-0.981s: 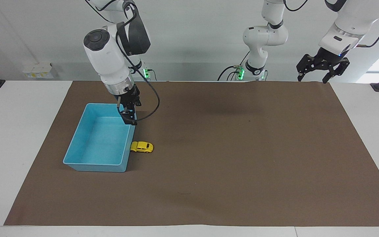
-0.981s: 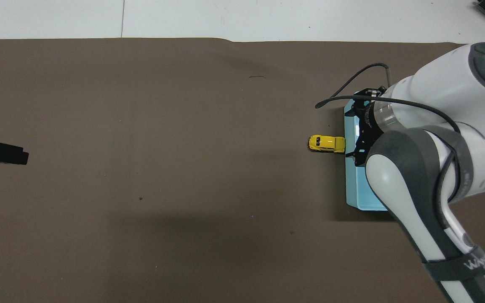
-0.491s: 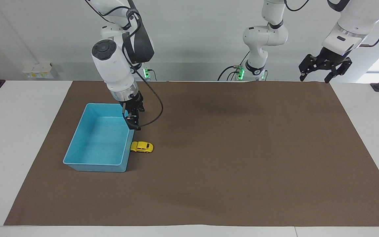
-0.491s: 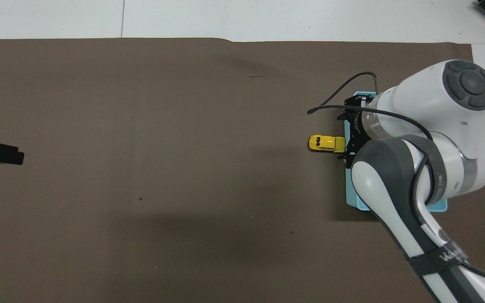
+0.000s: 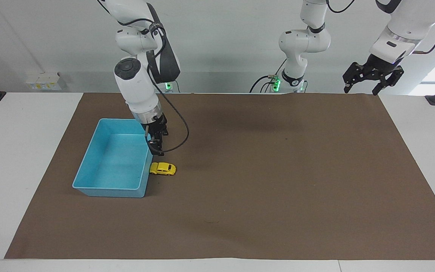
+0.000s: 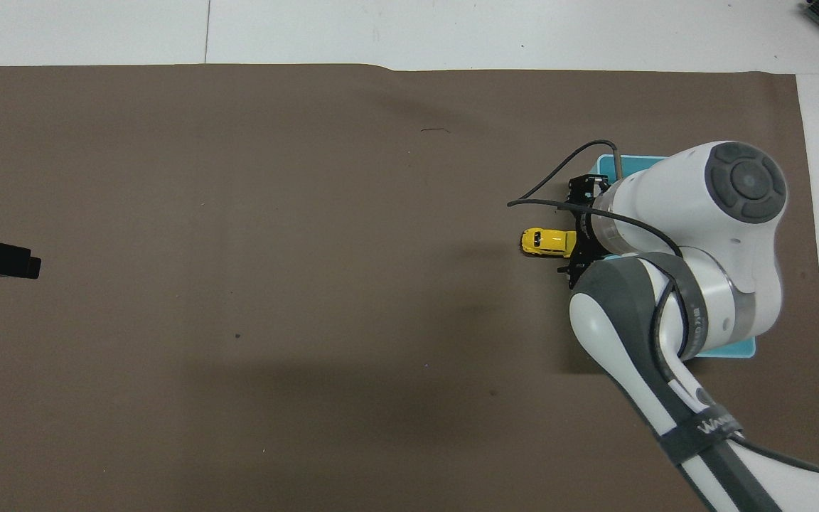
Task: Wind up and store yellow beetle car
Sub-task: 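Swing the right gripper over the blue box toward the yellow car, then close the right gripper on the yellow car and lift it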
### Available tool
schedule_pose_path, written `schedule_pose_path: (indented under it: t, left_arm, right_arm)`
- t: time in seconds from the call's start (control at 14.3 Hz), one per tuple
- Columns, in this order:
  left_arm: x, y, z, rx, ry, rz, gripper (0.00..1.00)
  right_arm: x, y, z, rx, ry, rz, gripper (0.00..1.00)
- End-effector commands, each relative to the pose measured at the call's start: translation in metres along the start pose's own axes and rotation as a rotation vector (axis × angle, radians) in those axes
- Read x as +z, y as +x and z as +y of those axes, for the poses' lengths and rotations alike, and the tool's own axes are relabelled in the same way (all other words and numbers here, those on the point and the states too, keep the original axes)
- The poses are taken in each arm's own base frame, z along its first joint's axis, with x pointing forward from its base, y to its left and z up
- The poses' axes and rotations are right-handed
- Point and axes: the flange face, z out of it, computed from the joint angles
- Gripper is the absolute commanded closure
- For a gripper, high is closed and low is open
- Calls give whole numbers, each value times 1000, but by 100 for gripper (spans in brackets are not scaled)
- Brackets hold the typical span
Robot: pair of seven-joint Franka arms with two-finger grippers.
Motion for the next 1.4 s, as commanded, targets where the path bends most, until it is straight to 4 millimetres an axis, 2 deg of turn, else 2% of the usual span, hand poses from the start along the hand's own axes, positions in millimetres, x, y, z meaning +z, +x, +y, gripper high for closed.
schedule_pose_path:
  t: [0.0,0.42,0.7,0.98,1.12,1.33]
  left_arm:
    - [-2,-9,-1,-13,2,-4,0]
    - [-2,-9,0,-11,2,-6,0]
    - [-2,-9,0,-11,2,-6,0]
    - [-2,-9,0,-11,2,-4,0]
    - [-2,-9,0,-11,2,-4,0]
    - [-2,-9,0,-11,2,-6,0]
  right_arm:
    - [18,-3,0,-7,28,37,0]
    - [67,-6,-10,-39,48,69,0]
    - [88,5,-7,-55,60,85,0]
    - [119,10,2,-59,86,69,0]
    - [139,14,-2,-52,101,58,0]
    - [146,20,1,-68,99,59,0]
